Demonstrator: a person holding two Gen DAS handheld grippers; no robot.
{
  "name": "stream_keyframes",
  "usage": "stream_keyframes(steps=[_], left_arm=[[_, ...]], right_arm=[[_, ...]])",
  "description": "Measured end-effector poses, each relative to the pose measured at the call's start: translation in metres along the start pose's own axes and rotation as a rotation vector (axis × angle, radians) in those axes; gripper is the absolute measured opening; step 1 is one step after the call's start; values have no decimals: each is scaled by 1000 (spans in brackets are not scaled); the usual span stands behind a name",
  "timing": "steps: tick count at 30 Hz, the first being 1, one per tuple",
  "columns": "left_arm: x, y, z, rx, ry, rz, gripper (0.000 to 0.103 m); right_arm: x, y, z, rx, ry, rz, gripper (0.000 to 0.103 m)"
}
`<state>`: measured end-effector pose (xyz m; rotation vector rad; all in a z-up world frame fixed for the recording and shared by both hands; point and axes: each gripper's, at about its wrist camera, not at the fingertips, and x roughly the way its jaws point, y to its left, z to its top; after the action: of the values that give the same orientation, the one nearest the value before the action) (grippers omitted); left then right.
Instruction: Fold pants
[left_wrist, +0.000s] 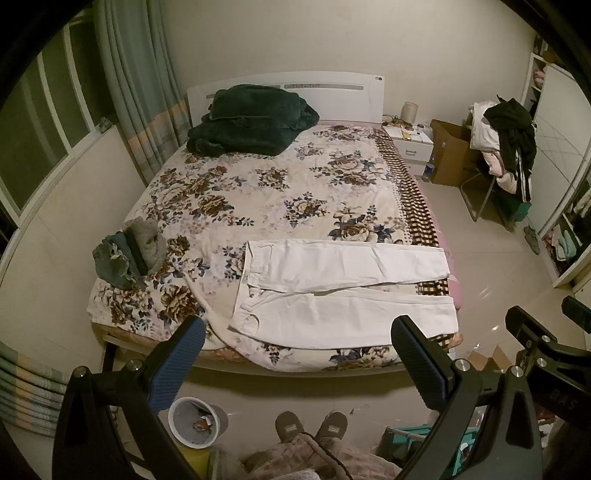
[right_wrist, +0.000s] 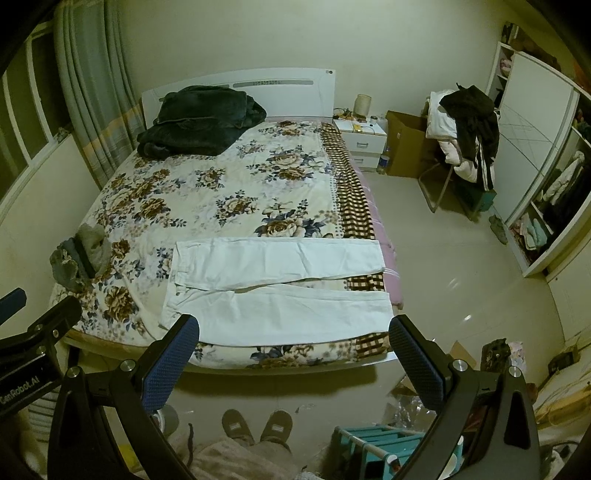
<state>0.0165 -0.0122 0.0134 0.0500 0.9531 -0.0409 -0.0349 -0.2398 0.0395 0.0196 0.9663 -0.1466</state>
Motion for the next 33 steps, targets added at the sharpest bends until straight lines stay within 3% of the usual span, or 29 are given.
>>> stream_keyframes(steps=[11,13,26,33], left_arm=[[0,1,-3,1,0,1,103],[0,-6,14,-2,4,-1,103],[-1,-1,5,-2,1,-2,103],[1,-29,2,-2,10,0,103]], right_arm=[[-6,2,3,-5,0,0,103],[-4,3,1,-10,1,-1,103],[-3,4,-1,-11,6,0,103],[-1,0,-8,-12,16,9,103]])
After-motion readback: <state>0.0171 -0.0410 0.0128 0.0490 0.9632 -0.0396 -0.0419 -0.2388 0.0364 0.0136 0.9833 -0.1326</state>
